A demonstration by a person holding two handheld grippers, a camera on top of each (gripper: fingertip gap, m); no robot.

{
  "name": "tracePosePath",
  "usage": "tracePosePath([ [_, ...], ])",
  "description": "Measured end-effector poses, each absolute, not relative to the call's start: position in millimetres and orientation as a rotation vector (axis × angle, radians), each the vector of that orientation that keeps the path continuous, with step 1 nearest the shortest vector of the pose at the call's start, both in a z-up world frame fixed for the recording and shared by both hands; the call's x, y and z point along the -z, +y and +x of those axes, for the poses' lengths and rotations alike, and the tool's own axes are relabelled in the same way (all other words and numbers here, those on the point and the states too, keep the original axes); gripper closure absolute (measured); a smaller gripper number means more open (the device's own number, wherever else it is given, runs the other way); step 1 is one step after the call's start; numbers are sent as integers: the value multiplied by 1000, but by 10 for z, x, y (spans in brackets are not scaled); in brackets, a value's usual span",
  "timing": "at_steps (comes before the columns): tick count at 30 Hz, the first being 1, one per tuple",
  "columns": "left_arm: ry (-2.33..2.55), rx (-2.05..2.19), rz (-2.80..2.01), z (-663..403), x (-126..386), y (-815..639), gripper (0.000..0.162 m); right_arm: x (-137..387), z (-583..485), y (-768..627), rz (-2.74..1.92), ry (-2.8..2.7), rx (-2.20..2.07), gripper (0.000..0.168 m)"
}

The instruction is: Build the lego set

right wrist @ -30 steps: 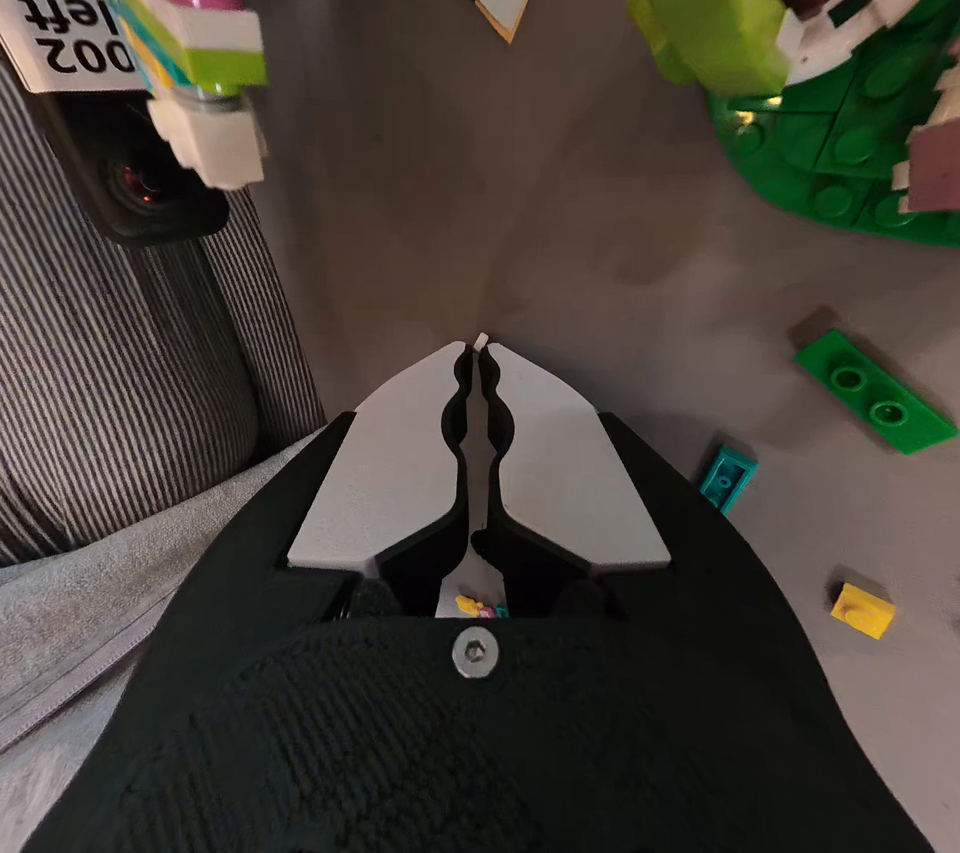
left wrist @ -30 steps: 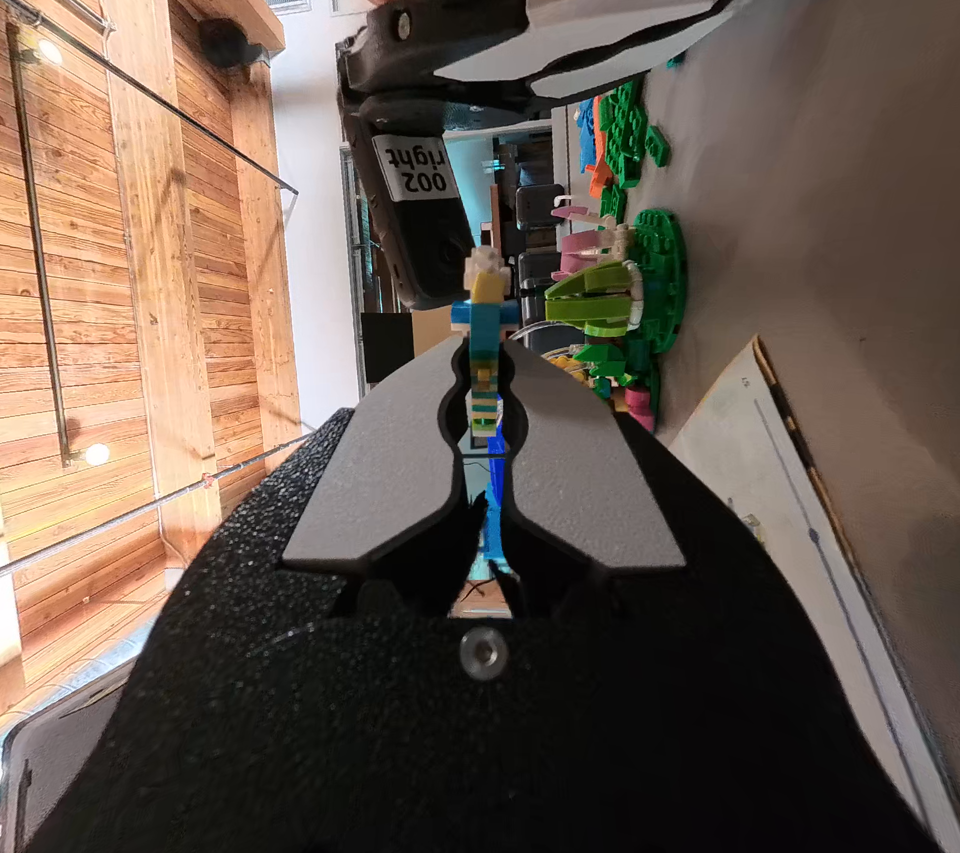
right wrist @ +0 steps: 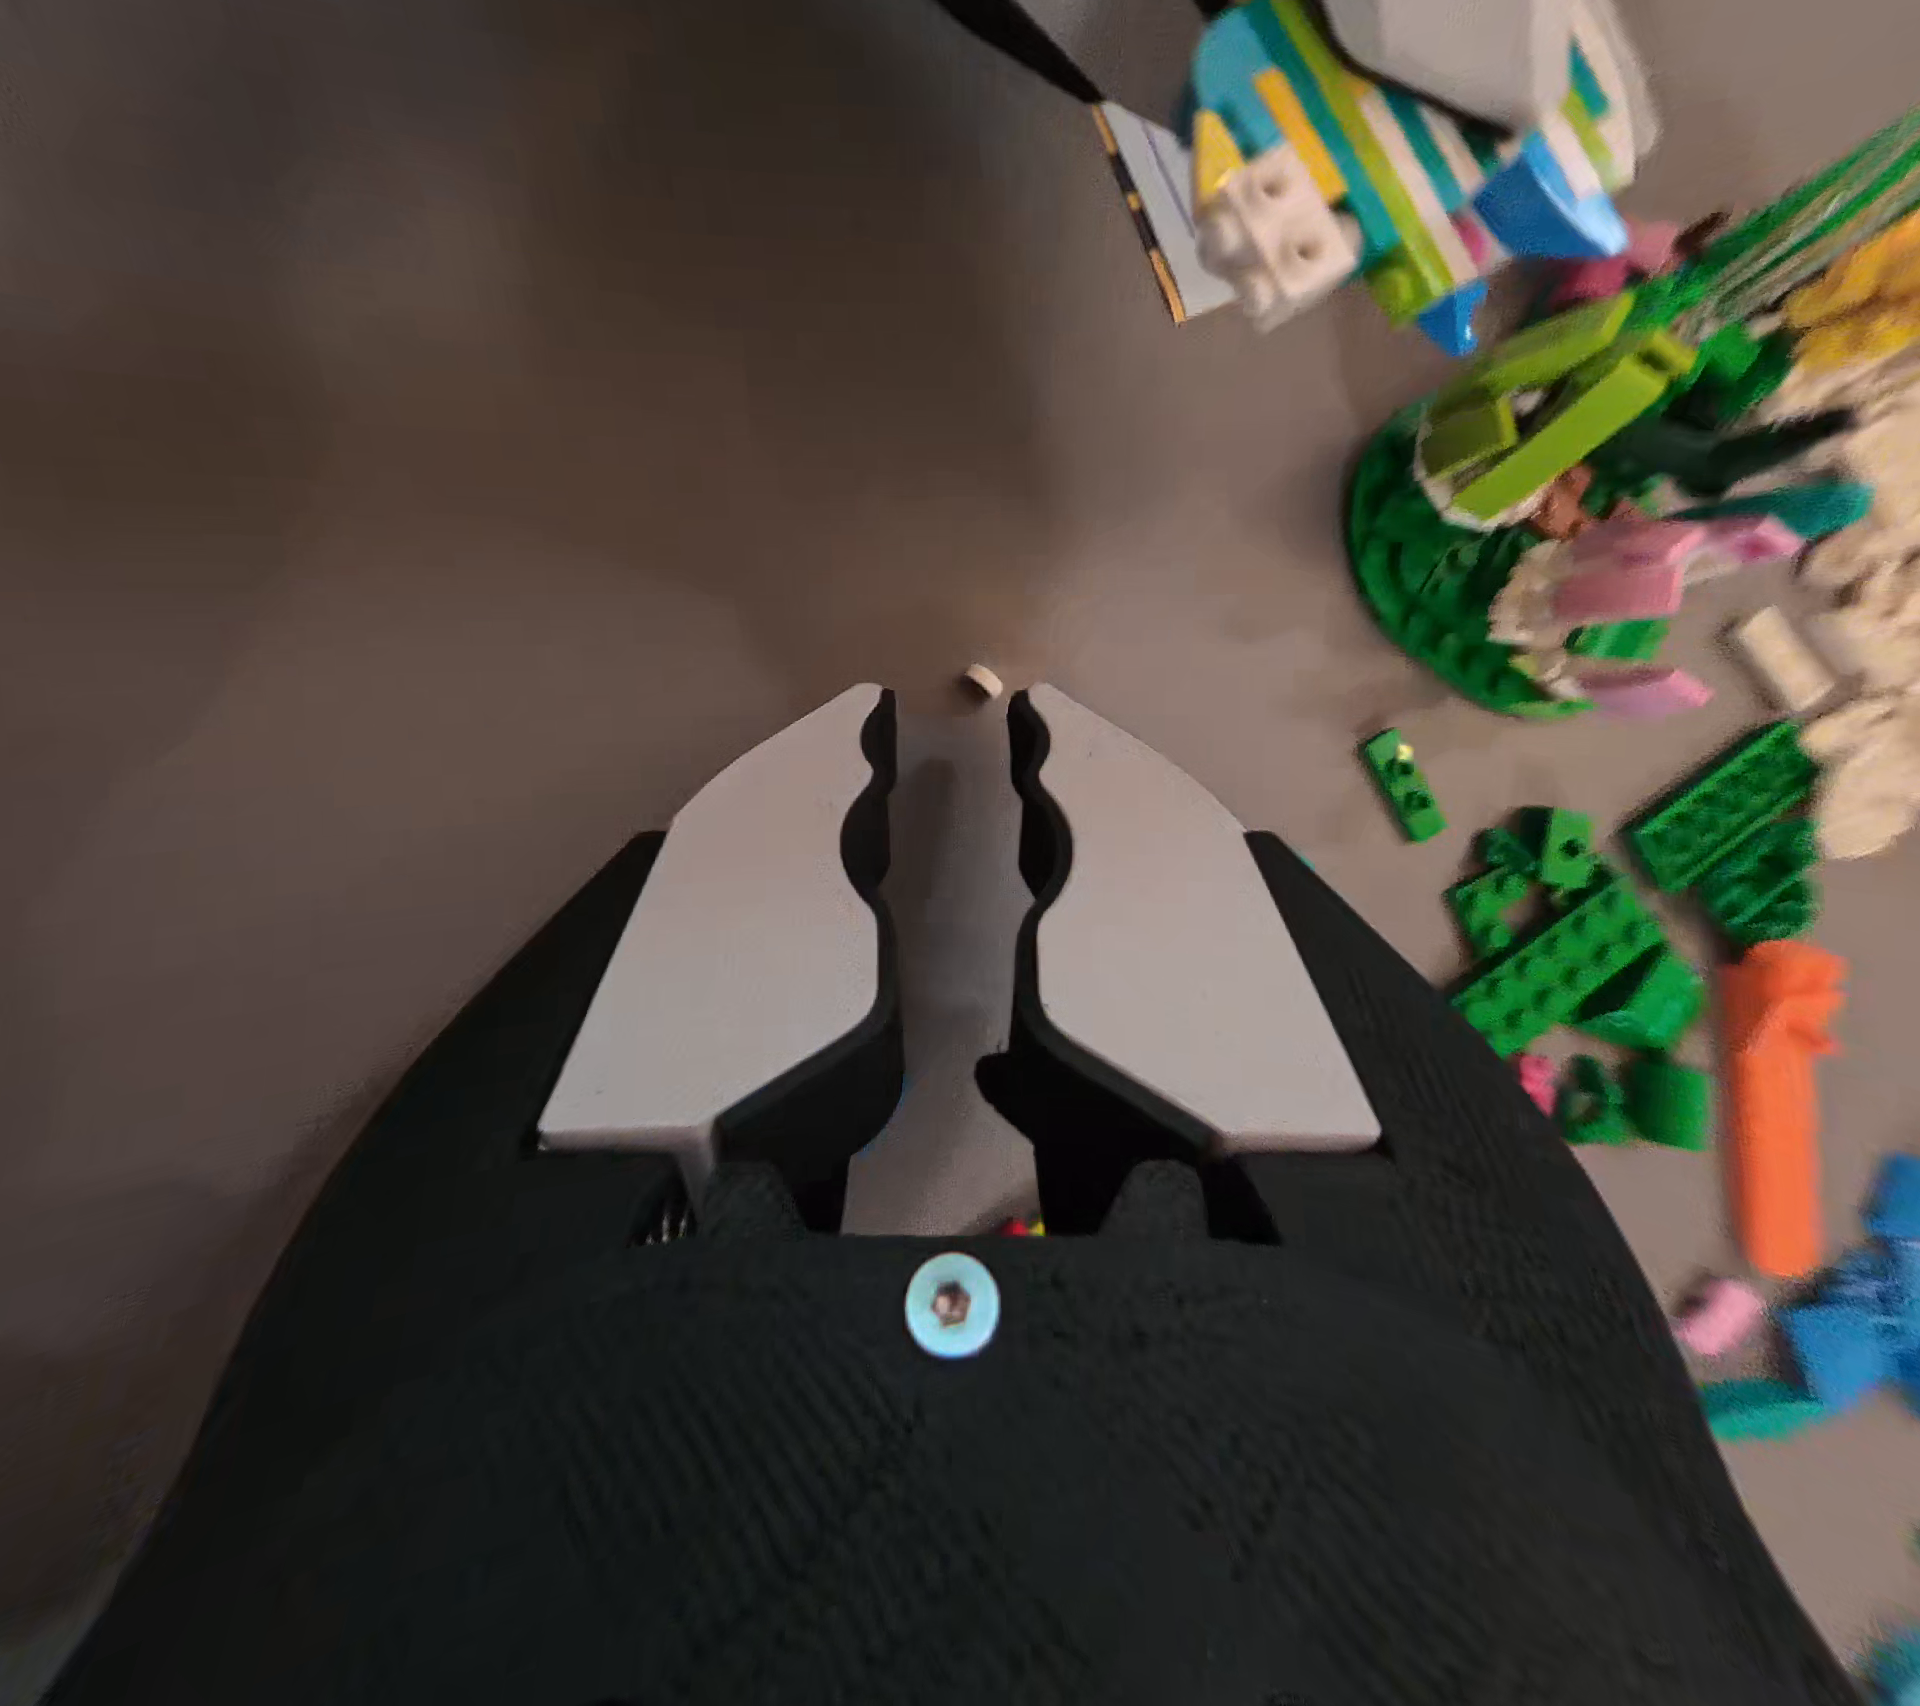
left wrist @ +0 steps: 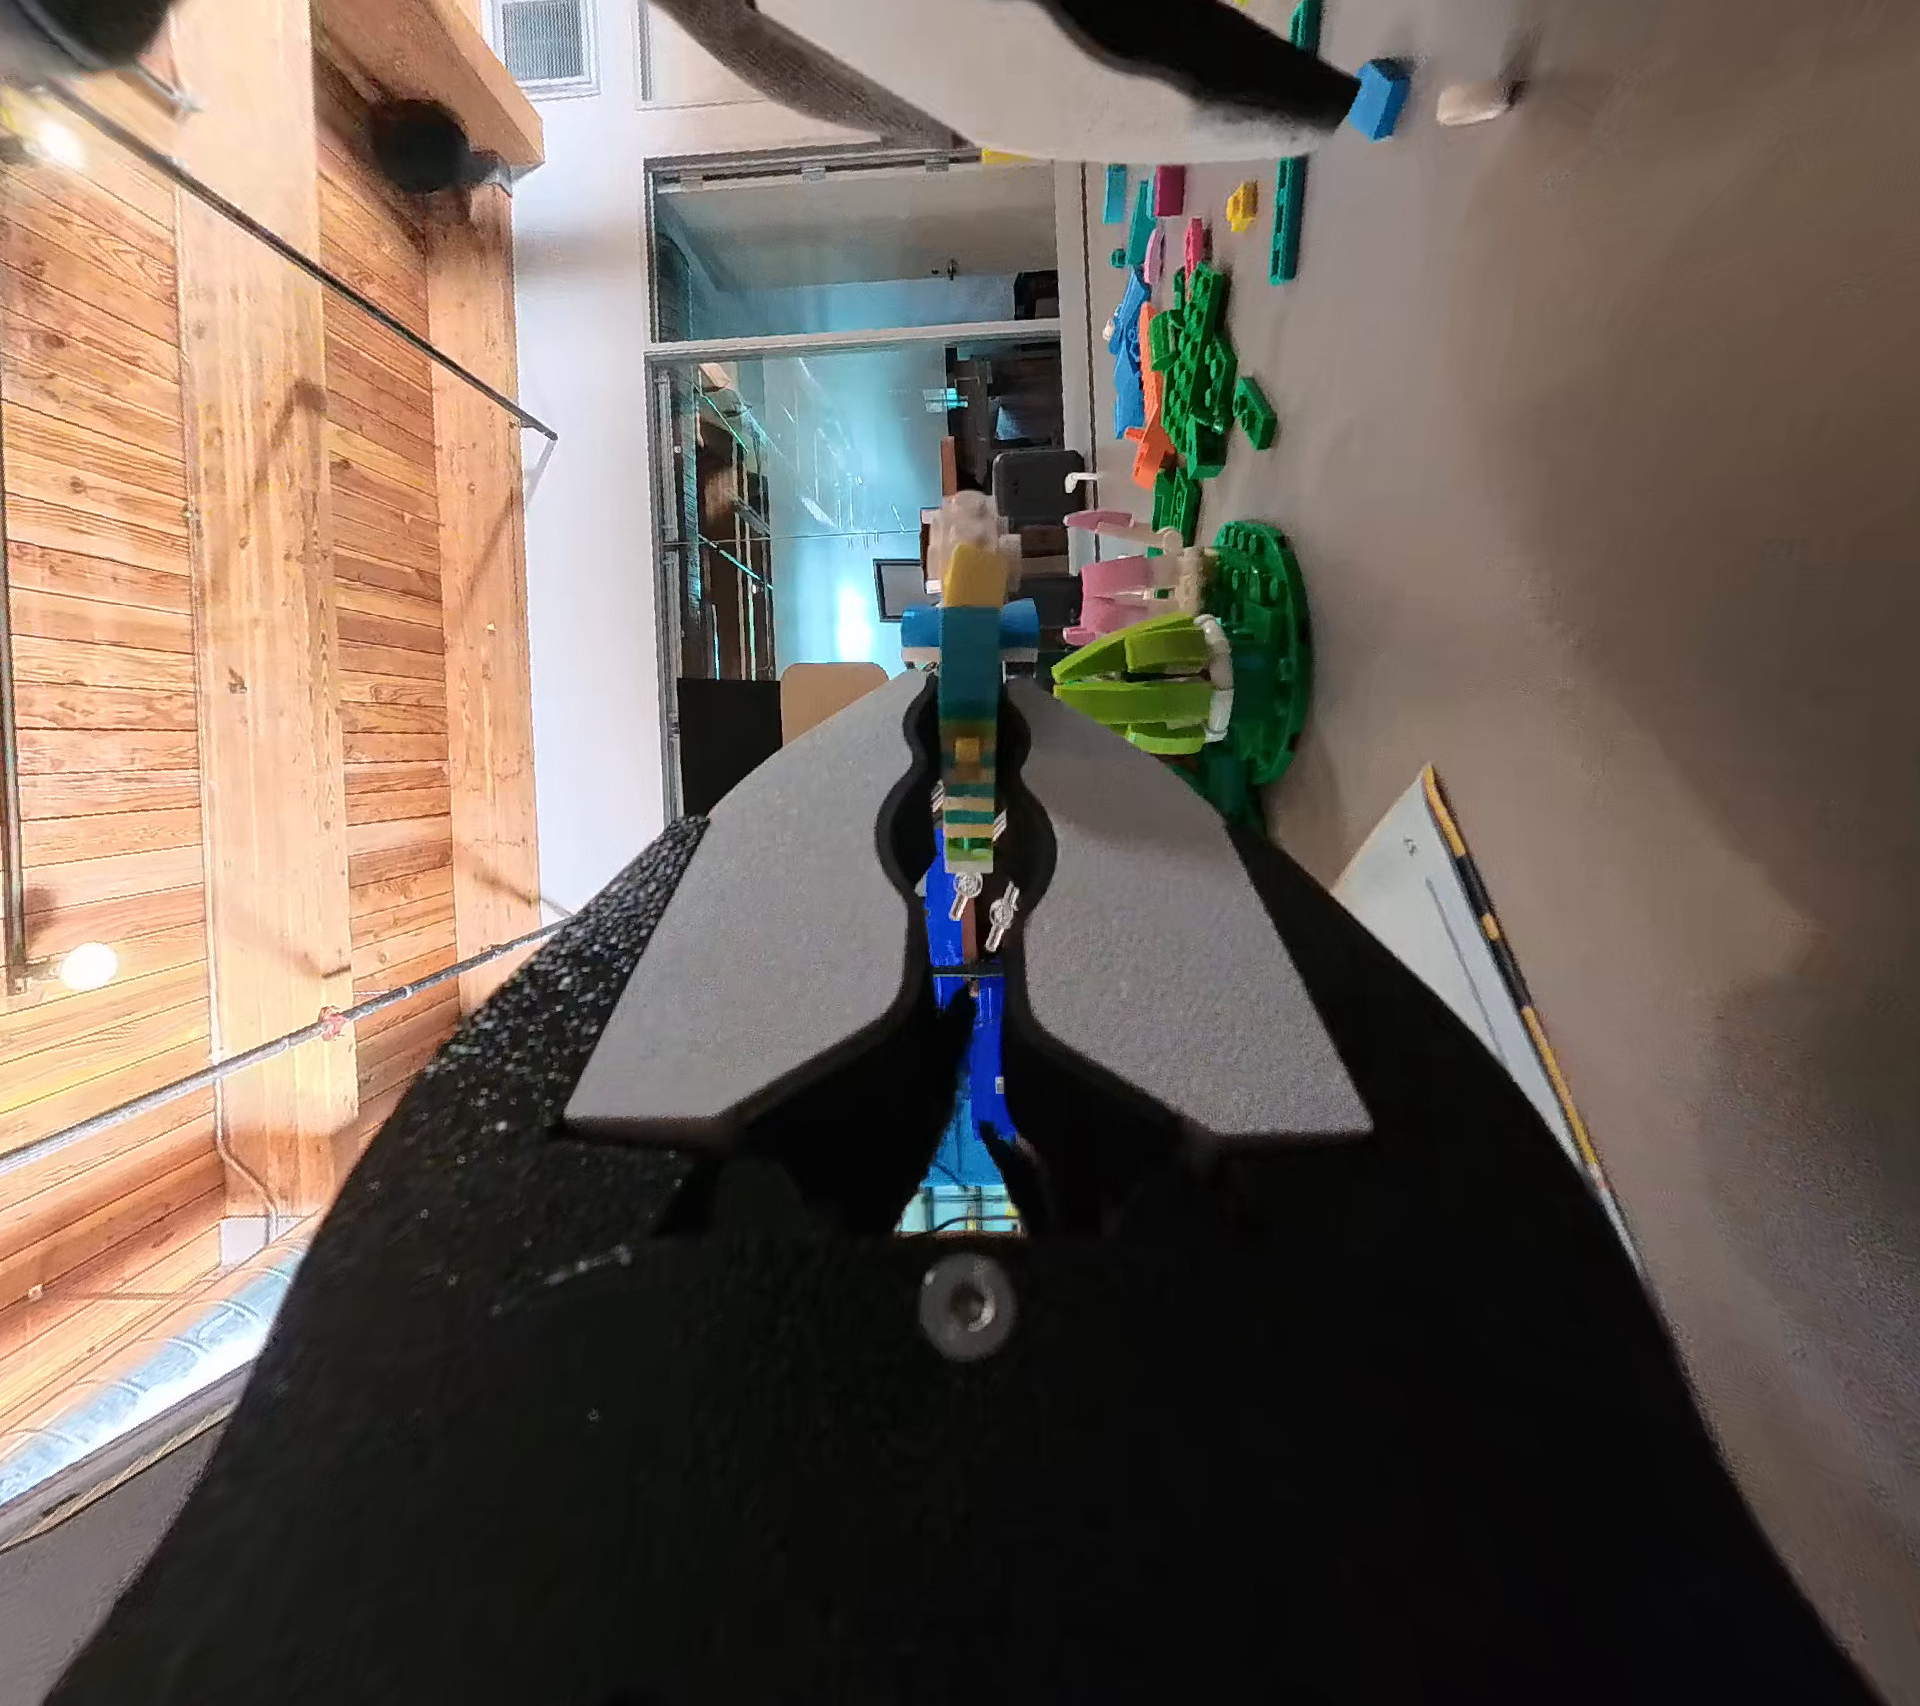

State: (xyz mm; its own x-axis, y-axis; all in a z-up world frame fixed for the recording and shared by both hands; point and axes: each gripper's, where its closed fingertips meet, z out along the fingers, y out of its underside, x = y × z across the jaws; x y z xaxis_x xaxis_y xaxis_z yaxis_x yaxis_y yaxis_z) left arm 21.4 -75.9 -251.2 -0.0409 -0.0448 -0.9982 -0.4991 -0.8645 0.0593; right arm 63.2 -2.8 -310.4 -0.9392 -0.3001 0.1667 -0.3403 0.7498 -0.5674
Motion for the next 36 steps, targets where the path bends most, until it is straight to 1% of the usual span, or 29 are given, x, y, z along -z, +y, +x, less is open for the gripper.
tracePosePath([
  [4,574,-1972,-1918,213,2516,-774,154,3103,614,-75,756,-2753,-905,150],
  [7,571,-1969,-1918,212,2519,-789,155,3131,614,-100,860,-2778,-850,157],
  [12,578,-1969,-1917,227,2510,-779,155,3182,563,-103,939,-2814,-713,162],
  [14,585,-1981,-1908,241,2492,-770,154,3185,556,-103,934,-2834,-703,168],
  [26,563,-1965,-1903,267,2454,-755,155,3210,513,-65,798,-2986,-718,168],
  [32,566,-1957,-1906,272,2462,-735,155,3163,497,-119,875,-2917,-762,156],
  [36,565,-1953,-1910,267,2468,-730,155,3213,482,-133,894,-2925,-731,155],
])
